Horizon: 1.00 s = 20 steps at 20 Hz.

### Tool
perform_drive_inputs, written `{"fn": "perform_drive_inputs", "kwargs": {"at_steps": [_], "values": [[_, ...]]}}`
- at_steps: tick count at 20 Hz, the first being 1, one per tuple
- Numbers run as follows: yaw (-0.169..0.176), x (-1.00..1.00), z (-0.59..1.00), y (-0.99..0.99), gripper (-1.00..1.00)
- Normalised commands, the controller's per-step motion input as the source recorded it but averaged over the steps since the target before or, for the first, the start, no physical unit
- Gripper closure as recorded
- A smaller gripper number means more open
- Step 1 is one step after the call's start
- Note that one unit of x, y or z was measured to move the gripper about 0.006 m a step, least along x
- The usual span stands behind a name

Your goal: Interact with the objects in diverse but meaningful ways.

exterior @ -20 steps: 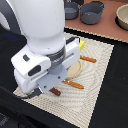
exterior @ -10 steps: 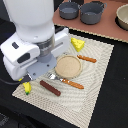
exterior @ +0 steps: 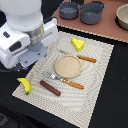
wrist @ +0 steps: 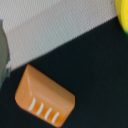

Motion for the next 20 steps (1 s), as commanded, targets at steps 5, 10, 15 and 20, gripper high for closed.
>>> {"fn": "perform_drive_inputs", "kwargs": {"at_steps": [5,10,15,20], "values": [[0.191,-0.59,-0.06,0.35,-1.00],[0.164,-0.58,-0.07,0.44,-1.00],[0.126,-0.51,-0.05,0.57,-1.00],[0.108,-0.49,-0.19,0.63,-1.00]]}}
